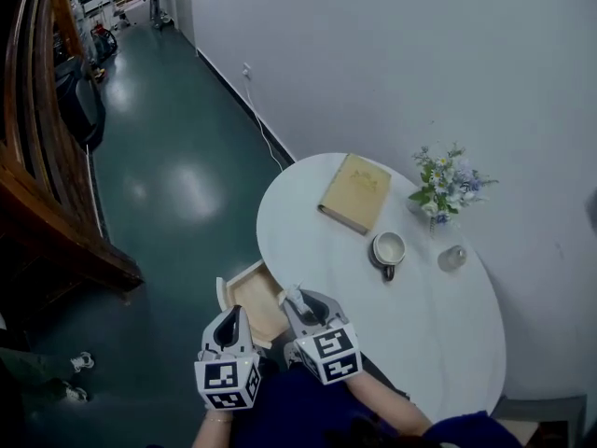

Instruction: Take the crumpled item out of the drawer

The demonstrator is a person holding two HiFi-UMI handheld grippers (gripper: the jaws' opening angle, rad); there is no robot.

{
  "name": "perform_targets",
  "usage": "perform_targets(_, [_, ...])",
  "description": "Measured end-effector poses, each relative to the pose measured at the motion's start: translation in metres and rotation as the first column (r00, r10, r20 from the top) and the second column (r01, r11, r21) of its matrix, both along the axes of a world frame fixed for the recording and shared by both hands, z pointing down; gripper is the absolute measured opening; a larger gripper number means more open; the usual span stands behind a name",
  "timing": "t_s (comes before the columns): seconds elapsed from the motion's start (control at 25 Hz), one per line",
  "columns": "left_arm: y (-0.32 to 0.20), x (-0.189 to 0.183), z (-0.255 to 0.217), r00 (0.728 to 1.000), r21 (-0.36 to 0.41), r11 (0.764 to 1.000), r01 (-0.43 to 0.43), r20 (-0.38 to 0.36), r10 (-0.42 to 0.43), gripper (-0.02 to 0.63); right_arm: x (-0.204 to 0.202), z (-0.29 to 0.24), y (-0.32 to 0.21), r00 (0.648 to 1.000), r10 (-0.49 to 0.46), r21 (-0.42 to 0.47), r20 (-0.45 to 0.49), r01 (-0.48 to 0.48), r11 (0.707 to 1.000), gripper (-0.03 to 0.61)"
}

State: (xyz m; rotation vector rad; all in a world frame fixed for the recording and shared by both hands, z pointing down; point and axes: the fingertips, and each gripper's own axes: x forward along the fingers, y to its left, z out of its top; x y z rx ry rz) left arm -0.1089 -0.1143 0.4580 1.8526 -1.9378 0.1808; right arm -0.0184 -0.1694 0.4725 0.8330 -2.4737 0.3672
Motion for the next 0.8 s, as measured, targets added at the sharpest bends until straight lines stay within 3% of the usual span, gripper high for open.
perform_targets(0.44, [-0.025, 0.031, -0.051, 0.989, 0.123, 0.984, -0.129, 0.091, 0.118, 0.005, 0.050, -0.062, -0.020, 0.979, 0.168, 0.154, 0.112, -0.184, 0.971, 0.118])
perform_targets(0.64, [-0.036, 0.042, -0.076, 0.982, 0.171, 0.971, -0.164, 0.119, 0.145, 0.005, 0.067, -0.096, -0.025, 0.964, 0.213, 0.225, 0.161, -0.246, 0.943, 0.118])
perform_targets(0.8, [-0.044, 0.048, -0.086, 0.979, 0.190, 0.966, -0.176, 0.131, 0.153, 0.005, 0.074, -0.108, -0.030, 0.966, 0.203, 0.306, 0.158, -0.243, 0.920, 0.115])
